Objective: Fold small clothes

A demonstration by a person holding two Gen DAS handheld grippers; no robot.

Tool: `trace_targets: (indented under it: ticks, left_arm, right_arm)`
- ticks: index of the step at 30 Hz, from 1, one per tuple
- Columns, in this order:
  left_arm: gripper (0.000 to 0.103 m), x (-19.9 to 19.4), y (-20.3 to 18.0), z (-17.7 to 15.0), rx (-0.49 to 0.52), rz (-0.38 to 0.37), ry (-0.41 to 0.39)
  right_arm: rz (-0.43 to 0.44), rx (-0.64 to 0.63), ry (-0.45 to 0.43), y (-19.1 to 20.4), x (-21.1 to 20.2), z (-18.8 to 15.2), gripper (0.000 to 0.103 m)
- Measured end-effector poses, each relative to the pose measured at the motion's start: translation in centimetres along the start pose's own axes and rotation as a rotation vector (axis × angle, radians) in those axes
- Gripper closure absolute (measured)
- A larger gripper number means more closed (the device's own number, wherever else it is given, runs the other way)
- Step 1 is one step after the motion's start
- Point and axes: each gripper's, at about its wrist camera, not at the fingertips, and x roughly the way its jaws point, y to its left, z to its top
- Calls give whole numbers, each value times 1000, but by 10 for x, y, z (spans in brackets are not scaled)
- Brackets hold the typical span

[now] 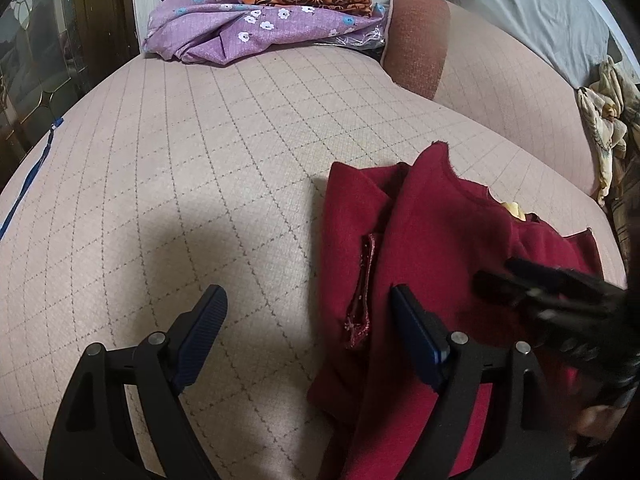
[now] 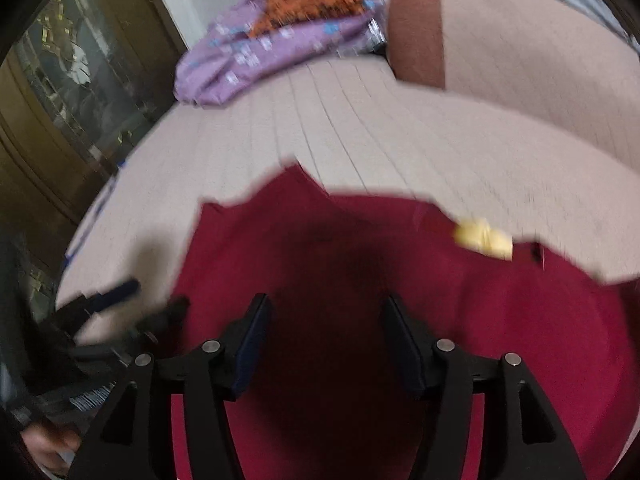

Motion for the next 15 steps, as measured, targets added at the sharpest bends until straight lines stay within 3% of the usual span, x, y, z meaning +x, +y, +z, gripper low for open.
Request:
trace_targets:
  ticks: [3, 5, 8, 15]
  left_arm:
    - [19, -8, 4, -5, -32, -25, 26]
    - [19, -16, 7, -10, -58, -46, 40]
    - [19, -27, 10, -16, -71, -53, 32]
    - [19, -26, 19, -23, -83, -46, 28]
  right_arm:
    - [-19, -25, 13, 12, -5, 6, 41]
    - [68, 5, -8, 18, -16, 15, 41]
    - [111, 4, -24, 31, -20, 31, 40]
    - [174, 34, 64, 57, 35, 59, 41]
